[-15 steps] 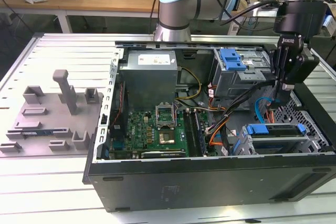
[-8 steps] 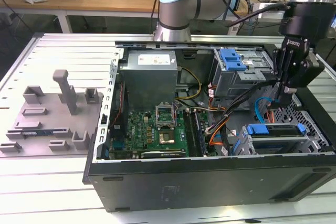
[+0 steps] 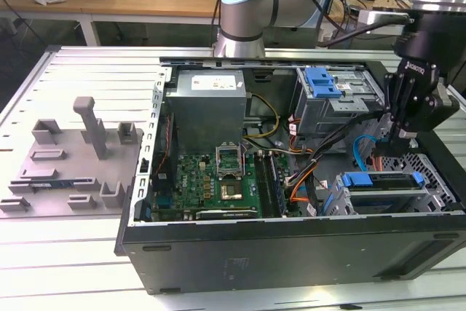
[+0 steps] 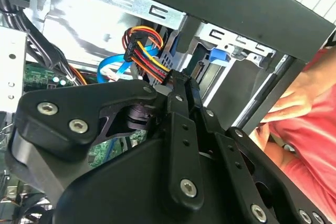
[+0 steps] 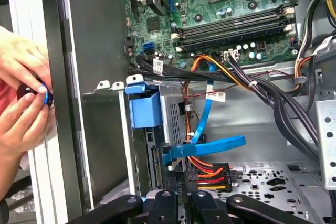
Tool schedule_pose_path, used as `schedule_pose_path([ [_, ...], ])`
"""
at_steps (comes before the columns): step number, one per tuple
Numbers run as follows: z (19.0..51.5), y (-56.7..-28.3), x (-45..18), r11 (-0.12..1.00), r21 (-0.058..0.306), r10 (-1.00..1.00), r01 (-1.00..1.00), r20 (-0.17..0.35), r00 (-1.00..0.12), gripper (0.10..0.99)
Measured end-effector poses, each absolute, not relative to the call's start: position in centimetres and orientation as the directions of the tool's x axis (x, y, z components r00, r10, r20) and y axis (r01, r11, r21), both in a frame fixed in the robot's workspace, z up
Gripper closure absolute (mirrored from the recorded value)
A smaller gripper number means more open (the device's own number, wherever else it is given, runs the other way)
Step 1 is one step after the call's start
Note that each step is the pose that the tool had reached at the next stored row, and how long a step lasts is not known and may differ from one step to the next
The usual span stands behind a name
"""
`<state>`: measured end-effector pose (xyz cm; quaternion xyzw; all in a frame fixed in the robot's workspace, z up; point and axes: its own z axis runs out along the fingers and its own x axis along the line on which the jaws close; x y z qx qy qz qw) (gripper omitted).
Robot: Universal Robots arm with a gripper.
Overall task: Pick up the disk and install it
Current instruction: 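Insert the first disk wire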
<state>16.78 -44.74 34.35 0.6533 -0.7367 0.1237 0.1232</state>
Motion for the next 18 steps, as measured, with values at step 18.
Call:
schedule_pose_path([
  [18,35.2,-47.1,16.8,0.070,-0.010,-0.978,-0.997,0.195,-0.071,0.922],
])
